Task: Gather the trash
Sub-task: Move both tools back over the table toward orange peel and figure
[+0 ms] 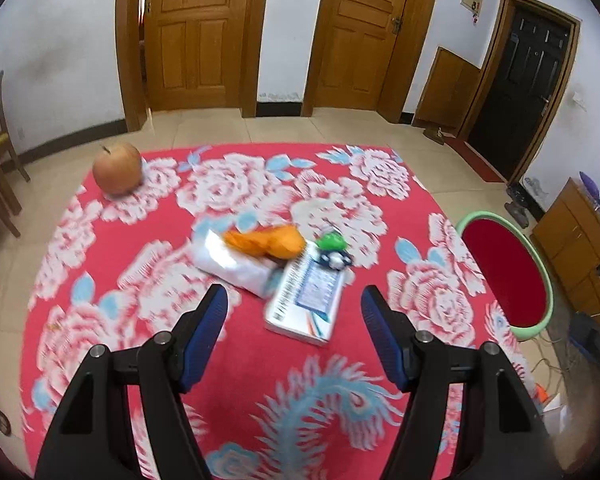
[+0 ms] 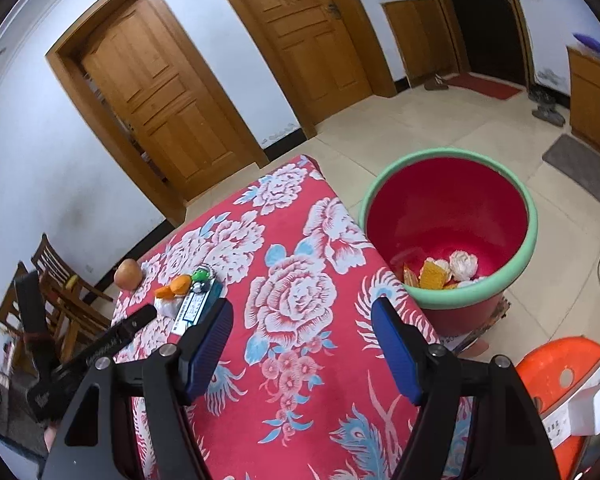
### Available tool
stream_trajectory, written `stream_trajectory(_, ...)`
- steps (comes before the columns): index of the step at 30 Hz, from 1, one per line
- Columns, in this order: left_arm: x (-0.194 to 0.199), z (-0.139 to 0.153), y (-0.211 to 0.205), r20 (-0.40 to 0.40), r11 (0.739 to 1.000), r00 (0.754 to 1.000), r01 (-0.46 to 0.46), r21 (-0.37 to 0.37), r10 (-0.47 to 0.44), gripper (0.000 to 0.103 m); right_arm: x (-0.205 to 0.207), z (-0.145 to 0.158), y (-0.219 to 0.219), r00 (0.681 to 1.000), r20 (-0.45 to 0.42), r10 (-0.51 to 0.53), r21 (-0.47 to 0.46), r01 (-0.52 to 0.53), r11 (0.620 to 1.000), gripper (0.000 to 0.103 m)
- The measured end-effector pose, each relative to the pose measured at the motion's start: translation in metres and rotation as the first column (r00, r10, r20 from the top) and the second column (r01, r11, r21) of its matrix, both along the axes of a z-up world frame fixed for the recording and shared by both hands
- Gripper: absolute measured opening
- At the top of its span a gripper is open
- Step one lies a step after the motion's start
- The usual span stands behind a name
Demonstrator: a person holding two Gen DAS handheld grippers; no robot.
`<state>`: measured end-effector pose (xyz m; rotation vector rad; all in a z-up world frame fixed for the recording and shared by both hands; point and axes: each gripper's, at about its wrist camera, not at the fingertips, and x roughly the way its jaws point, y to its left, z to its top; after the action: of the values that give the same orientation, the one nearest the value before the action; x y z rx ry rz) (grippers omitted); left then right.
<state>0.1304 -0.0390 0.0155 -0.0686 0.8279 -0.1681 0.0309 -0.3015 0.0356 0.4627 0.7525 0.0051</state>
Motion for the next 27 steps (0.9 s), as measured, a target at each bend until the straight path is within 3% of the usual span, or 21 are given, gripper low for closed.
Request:
stream_trajectory(7,0.003,0.009,0.023,0.02,1.0,1.0,-0.01,0.019,0.01,0.069,-0.014,0.026,0.014,0.999,0.022,0.045,-0.092,-0.042,0.995,0.074)
stream_trajectory(13,-0.004,0.013,0.039,0.014,1.0,1.0,0.02,-0.011,-0.02,0.069,-0.023,0.035,0.025,0.993,-0.002,0.117,-0.073,-0.117,0.99,0.074)
stream_trajectory(19,-0.005,0.012,0.047,0.042,0.997,0.997,0.059,0.044,-0.061,0.069,-0.019,0.028,0.039,0.99,-0.059,0.126,-0.08,-0.13,0.988,0.074)
stream_trajectory(27,0.024,-0.007,0.046,0.034,0.991,0.995,0.094,0.094,-0.098,0.069,0.004,0.003,0.07,0.986,-0.099,0.135,-0.077,-0.143,0.987,0.074)
